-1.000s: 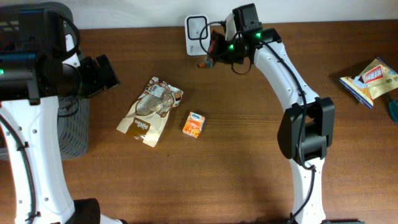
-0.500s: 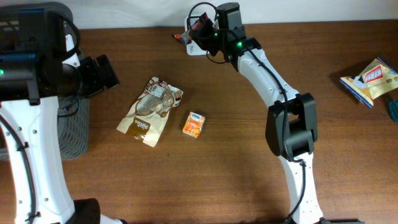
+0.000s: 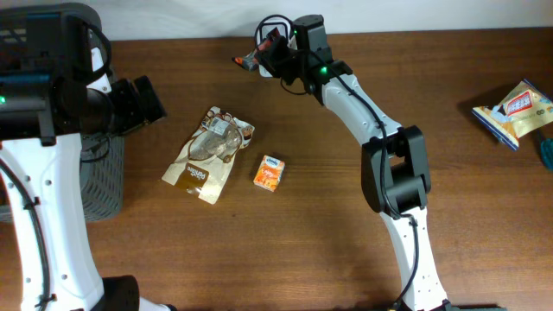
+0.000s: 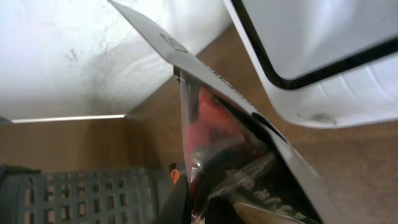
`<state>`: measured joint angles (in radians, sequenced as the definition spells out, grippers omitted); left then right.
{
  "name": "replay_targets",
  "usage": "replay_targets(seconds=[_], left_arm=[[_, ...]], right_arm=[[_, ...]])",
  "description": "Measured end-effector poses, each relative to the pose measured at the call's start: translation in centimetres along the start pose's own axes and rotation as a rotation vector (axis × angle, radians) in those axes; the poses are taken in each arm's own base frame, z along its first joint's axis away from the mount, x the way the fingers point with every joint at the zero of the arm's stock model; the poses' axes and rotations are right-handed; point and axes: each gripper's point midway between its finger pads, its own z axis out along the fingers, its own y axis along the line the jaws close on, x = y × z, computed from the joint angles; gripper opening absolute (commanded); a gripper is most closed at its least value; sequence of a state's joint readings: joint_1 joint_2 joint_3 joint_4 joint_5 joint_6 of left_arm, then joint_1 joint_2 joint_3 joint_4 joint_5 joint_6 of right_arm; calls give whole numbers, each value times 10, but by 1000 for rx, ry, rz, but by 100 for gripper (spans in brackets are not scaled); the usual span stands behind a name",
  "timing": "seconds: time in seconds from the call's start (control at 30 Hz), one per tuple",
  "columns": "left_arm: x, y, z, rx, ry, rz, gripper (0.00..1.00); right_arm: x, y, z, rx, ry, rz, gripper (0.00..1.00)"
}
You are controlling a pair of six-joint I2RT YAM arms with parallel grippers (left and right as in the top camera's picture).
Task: Scan the item barcode
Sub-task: 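Hold the hex wrench pack in front of the white scanner, then carry the hex wrench pack right and place it on the snack bag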
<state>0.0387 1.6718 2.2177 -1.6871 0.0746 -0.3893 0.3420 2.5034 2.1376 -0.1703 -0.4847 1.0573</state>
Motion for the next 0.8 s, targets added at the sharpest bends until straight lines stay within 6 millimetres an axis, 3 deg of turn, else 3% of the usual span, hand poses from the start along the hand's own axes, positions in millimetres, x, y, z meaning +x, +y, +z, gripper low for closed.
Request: replay_targets(seconds=[0.17, 0.33, 0.67, 0.8], left_arm=[[0, 0, 0, 0, 0, 0, 99], [0, 0, 0, 0, 0, 0, 99], [0, 0, 0, 0, 0, 0, 99], [0, 0, 0, 0, 0, 0, 99]], right_arm=[[-23, 7, -8, -60, -44, -125, 4], [-37, 34, -21, -206, -56, -269, 4], [-47, 24, -19, -146, -110, -216, 4], [-58, 16, -30, -158, -94, -237, 4]])
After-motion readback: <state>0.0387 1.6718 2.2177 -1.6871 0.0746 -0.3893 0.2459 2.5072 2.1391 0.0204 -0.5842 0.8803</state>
